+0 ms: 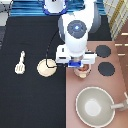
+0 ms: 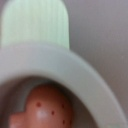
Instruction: Take the lid off the pot, put the pot on the plate, and use the tool to push the pot to the front of the table.
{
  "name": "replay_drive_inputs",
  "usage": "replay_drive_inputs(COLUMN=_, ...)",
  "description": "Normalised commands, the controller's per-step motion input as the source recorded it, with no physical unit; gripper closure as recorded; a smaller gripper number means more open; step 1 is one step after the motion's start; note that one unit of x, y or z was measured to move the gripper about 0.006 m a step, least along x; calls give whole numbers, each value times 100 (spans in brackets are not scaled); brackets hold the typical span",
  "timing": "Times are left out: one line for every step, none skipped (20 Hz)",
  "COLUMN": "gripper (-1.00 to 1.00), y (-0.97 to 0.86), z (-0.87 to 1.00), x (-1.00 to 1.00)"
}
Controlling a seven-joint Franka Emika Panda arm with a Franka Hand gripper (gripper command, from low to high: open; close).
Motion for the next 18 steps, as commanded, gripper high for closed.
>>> replay_drive_inputs(gripper=-100, y=-5, z=-26, x=-10)
replay_drive_inputs(gripper=100, y=-4, z=-19, x=-9)
replay_drive_inputs(gripper=100, y=-3, z=-9, x=-6)
replay_drive_inputs(gripper=100, y=-2, z=0, x=-2)
replay_drive_inputs(gripper=100, y=0, z=4, x=0)
replay_drive_inputs(gripper=100, y=0, z=17, x=0)
replay_drive_inputs(gripper=100, y=0, z=21, x=0)
replay_drive_inputs(gripper=100, y=0, z=22, x=0)
replay_drive_inputs(gripper=100, y=-1, z=22, x=0)
replay_drive_inputs(gripper=100, y=-1, z=22, x=0)
replay_drive_inputs(gripper=100, y=-1, z=20, x=0)
replay_drive_inputs(gripper=100, y=-2, z=19, x=0)
replay_drive_inputs(gripper=100, y=0, z=24, x=0)
replay_drive_inputs(gripper=100, y=-1, z=25, x=0)
replay_drive_inputs(gripper=100, y=-2, z=22, x=0)
replay_drive_inputs(gripper=100, y=-2, z=20, x=0)
replay_drive_inputs(gripper=100, y=-2, z=19, x=0)
replay_drive_inputs(gripper=100, y=-1, z=20, x=0)
